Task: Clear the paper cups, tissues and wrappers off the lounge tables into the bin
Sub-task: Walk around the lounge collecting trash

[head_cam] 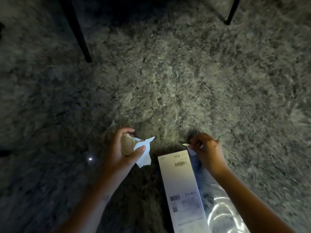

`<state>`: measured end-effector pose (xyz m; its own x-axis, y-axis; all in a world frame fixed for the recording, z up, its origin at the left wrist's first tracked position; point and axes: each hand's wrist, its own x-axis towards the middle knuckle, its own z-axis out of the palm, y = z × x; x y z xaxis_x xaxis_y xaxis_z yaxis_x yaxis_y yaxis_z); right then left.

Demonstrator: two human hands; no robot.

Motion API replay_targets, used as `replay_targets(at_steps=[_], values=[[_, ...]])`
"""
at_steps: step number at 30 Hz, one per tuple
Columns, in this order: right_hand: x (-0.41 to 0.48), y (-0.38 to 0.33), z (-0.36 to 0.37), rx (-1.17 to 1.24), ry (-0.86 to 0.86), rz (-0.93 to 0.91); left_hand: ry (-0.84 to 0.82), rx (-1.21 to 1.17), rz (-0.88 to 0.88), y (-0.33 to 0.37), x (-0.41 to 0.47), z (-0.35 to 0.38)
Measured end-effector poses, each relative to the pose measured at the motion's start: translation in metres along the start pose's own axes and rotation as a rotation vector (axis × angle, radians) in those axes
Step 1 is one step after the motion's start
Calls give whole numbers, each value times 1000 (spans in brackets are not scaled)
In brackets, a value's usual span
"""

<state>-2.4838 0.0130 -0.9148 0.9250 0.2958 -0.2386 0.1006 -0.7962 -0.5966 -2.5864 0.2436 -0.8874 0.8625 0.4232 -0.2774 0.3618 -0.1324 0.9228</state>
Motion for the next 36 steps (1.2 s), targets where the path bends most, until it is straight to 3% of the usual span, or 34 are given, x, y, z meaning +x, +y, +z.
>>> replay_targets(at_steps=[5, 8, 13, 20, 27, 29, 31, 36], values=[[8, -19, -12, -42, -30, -9, 30, -17, -5, 7, -2, 1], [12, -46, -25, 166, 29, -27, 5, -11, 37, 18, 2, 5], [1, -88, -31, 491, -91, -82, -39, -47, 74, 37, 0, 15], [-15, -96, -20, 598, -114, -44, -88, -107, 54, 48, -5, 24], [-24, -96, -21, 703, -121, -71, -15, -107, 60, 41, -5, 29], [-26, -87, -20, 582, -10, -48, 17, -84, 75, 38, -3, 27], [-32, -77, -12, 311, 89, -28, 67, -44, 86, 35, 0, 22], [-55, -68, 29, -296, -185, 69, 169, -9, 97, 40, 4, 6]])
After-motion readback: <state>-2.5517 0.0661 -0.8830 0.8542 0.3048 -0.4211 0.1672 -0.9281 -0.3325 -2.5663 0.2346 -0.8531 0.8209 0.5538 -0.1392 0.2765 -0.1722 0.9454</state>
